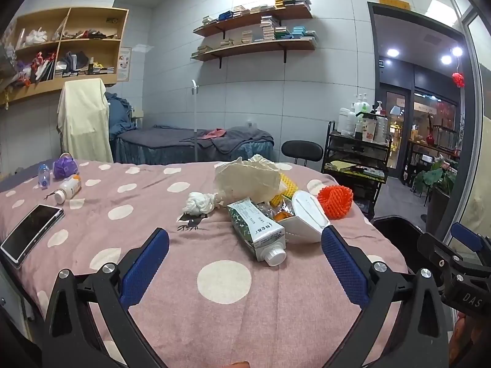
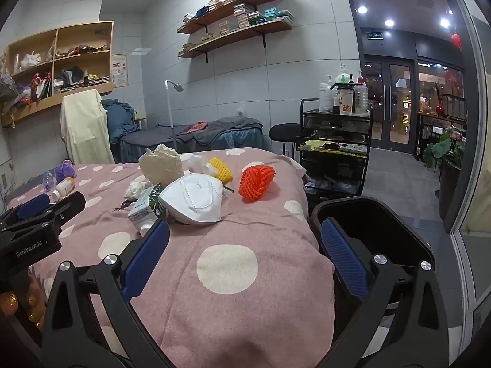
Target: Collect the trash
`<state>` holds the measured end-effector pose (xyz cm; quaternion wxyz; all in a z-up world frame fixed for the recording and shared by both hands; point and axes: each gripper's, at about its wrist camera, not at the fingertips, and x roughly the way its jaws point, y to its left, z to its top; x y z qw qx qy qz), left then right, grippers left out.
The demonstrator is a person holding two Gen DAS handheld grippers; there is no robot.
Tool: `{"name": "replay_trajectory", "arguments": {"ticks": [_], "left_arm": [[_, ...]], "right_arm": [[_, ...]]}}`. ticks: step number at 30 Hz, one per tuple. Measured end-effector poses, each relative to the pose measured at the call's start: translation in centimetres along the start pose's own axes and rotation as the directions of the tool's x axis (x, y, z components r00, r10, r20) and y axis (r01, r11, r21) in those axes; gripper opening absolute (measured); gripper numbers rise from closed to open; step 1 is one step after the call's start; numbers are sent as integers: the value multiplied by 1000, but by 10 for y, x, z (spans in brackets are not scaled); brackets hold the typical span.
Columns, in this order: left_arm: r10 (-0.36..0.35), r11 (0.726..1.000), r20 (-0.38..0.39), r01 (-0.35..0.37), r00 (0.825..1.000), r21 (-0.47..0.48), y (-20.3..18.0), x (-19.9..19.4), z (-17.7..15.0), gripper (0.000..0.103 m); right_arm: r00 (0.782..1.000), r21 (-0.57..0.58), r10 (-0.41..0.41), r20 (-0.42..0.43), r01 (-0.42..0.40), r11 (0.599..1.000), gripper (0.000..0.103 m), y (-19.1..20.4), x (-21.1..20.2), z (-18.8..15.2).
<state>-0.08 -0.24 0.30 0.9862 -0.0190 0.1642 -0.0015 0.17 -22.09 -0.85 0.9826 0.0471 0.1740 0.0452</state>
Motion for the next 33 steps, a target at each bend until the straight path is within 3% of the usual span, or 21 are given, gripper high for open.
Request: {"name": "replay_trajectory", "arguments": {"ticks": [33], "left_arm": [[1, 1000, -21, -1, 1000, -14, 4, 3, -3, 97]], "right_arm": [[1000, 36, 8, -10, -8, 999, 98, -3, 1, -3]]}}
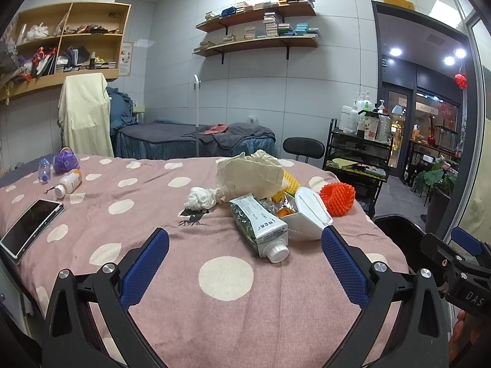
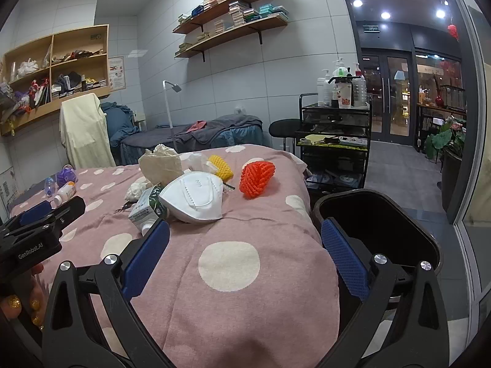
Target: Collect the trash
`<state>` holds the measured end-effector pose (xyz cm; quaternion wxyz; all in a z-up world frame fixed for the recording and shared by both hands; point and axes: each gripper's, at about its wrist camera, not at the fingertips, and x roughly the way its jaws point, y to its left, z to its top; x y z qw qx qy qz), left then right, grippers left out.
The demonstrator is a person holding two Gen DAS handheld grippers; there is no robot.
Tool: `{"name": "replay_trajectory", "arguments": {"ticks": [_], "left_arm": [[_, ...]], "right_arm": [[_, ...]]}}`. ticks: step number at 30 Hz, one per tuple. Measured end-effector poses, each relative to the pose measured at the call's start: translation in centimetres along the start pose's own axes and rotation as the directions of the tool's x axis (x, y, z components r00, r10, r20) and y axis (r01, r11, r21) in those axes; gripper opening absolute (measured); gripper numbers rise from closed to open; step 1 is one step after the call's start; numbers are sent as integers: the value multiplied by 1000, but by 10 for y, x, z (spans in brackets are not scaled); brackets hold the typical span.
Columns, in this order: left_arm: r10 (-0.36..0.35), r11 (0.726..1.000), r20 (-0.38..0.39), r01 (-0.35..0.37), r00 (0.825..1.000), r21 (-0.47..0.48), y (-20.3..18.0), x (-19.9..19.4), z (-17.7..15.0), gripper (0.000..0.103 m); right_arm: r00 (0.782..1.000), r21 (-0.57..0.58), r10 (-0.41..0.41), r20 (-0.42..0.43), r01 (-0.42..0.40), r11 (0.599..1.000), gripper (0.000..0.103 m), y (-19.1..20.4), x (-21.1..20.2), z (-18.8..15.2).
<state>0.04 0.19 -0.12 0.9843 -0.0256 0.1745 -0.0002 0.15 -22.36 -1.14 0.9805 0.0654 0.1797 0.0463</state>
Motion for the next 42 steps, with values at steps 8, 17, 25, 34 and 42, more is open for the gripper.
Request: {"name": "replay_trajectory", "arguments": {"ticks": [8, 17, 25, 34, 42], "left_arm": [[-1, 1000, -1, 1, 1000, 1, 1, 0, 0, 97], [0, 1000, -1, 0, 1000, 1, 1, 0, 0, 97], [-1, 1000, -9, 1, 1000, 3, 1, 2, -2, 97], [0, 1000, -22, 0, 1000, 0, -1, 4, -3, 97], [-2, 1000, -27, 2, 1000, 3, -2, 5, -4, 97]], "right_arm": [[1000, 4, 1, -1, -1, 1000, 98, 1, 0, 0], [1000, 3, 4, -6, -4, 1000, 98, 2, 0, -1], [1000, 1, 5, -9, -5, 1000, 98, 2, 1, -2], [1000, 4, 6, -12, -6, 1000, 98, 3, 2, -3], [1000, 6, 12, -27, -12, 1000, 98, 2, 4, -4]]}}
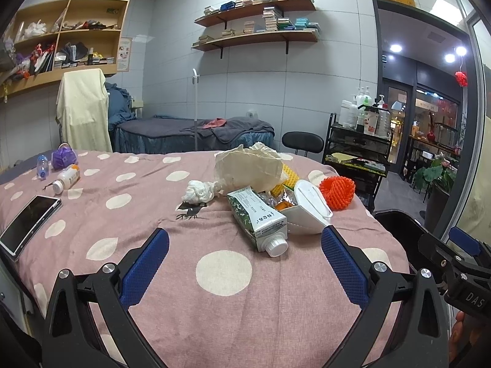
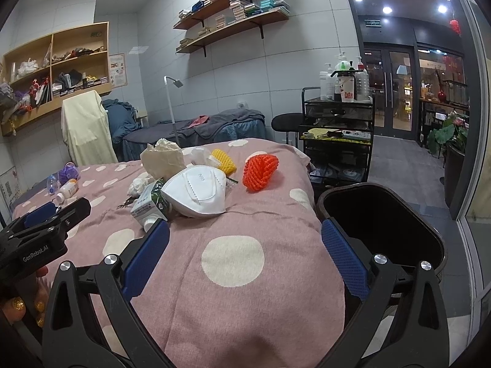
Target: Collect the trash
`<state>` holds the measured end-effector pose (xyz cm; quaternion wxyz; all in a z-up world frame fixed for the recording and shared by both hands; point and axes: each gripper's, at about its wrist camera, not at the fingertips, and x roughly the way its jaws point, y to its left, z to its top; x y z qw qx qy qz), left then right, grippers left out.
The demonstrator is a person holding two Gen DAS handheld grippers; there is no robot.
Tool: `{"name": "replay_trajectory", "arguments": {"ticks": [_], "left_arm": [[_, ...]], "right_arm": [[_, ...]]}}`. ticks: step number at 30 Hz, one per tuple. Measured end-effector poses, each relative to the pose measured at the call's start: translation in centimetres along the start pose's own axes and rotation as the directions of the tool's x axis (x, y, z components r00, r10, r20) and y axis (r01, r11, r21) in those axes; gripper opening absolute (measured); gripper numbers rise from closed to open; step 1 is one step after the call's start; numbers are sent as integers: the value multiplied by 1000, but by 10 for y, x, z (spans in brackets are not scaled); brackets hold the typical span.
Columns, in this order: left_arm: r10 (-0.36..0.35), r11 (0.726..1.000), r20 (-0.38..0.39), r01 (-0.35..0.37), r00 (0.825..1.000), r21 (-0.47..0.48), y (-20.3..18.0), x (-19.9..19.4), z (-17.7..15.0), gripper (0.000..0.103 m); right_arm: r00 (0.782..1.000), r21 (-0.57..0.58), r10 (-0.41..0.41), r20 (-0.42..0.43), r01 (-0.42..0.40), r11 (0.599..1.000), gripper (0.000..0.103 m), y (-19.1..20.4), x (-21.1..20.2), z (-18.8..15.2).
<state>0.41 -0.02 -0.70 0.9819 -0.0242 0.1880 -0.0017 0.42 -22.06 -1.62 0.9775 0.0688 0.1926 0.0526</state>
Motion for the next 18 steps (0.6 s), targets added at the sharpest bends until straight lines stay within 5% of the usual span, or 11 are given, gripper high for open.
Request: {"name": "replay_trajectory", "arguments": {"ticks": [10, 15, 18], "left_arm": [[-20, 1000, -83, 21, 996, 10, 3, 17, -4, 97], [-110, 994, -237, 108, 965, -24, 13, 51, -3, 97], [-141, 990, -261, 138, 955, -29, 17, 65, 4, 97]], "right_arm": [[992, -5, 48, -117, -49, 999, 98, 1, 28, 3], [952, 59, 135, -275, -123, 991, 98, -4, 69, 7], [939, 64, 141, -313, -127, 990, 98, -2, 85, 12]]}}
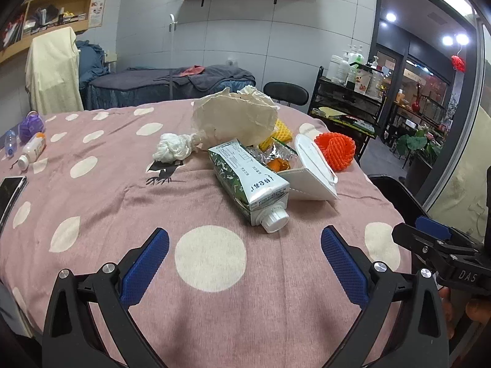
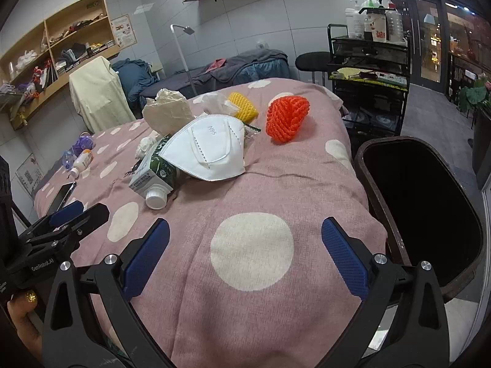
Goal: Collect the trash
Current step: 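Grasp the green-and-white milk carton with the left tool while the right tool grasps the white mask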
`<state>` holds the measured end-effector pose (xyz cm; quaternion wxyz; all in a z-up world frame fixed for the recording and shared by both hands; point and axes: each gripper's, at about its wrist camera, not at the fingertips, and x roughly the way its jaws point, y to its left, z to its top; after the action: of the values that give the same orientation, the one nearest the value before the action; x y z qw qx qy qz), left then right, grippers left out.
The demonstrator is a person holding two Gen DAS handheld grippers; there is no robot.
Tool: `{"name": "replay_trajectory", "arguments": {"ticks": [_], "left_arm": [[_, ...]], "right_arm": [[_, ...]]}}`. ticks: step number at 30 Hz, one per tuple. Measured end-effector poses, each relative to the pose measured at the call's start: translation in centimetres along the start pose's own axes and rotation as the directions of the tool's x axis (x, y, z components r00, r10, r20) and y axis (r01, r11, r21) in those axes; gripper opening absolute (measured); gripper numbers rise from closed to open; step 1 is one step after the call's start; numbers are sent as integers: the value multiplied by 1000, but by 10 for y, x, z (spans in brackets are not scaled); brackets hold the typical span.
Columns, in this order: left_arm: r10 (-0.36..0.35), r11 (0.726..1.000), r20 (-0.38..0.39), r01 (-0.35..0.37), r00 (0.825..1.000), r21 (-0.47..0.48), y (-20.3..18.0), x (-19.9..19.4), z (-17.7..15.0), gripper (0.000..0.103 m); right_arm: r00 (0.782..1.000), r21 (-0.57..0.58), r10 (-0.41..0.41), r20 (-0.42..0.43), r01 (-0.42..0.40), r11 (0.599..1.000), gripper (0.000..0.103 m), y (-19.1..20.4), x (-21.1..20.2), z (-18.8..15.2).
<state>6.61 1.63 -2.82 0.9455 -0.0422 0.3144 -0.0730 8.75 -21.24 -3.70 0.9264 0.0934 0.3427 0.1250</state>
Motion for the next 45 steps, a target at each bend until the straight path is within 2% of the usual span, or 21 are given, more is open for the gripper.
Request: {"name": "replay_trajectory", "arguments": {"ticks": [5, 10, 13, 18, 20, 24, 28, 33, 35, 37, 41, 43, 45], "left_arm": [[-49, 999, -25, 48, 998, -20, 6, 12, 19, 97], [-46, 997, -102, 52, 994, 57, -8, 38, 24, 89], [-65, 996, -135, 72, 989, 48, -11, 52, 28, 86], [-50, 998, -189, 55, 981, 21, -4, 74, 39, 81], [-57, 998, -222, 56, 973, -7, 1, 84, 43, 79], [-123, 991, -306, 99, 944, -91, 14, 102, 51, 77], [-148, 987, -347, 116, 926, -111, 21, 112, 53, 66], [-194, 976, -321, 149, 927, -160, 35, 105, 50, 57], [-206, 972, -309, 157, 929, -176, 40, 101, 47, 52], [-223, 966, -296, 170, 929, -195, 45, 95, 44, 52], [-210, 965, -247, 160, 946, -207, 55, 76, 37, 52], [-217, 960, -234, 164, 948, -227, 61, 71, 33, 51], [-230, 952, -225, 170, 947, -256, 66, 66, 30, 51]], "right_arm": [[999, -41, -17, 28, 18, 999, 98, 6, 5, 12], [999, -56, -23, 32, 25, 998, 98, 6, 7, 23], [999, -55, -26, 28, 28, 998, 98, 4, 8, 25], [999, -55, -30, 25, 31, 998, 98, 2, 8, 27], [999, -54, -29, 23, 30, 998, 98, 3, 10, 27], [1000, -60, -28, 8, 29, 998, 98, 6, 15, 28], [1000, -57, -8, -10, 7, 998, 98, 11, 23, 33], [1000, -86, -3, -9, 2, 996, 98, 22, 32, 41], [1000, -147, -4, -25, 0, 989, 98, 33, 39, 44], [998, -215, 0, -59, -12, 977, 98, 45, 49, 46], [994, -363, -29, -110, -13, 932, 98, 66, 72, 49], [988, -438, -52, -145, -17, 899, 98, 77, 85, 48], [987, -501, -73, -146, -10, 865, 97, 87, 93, 44]]}}
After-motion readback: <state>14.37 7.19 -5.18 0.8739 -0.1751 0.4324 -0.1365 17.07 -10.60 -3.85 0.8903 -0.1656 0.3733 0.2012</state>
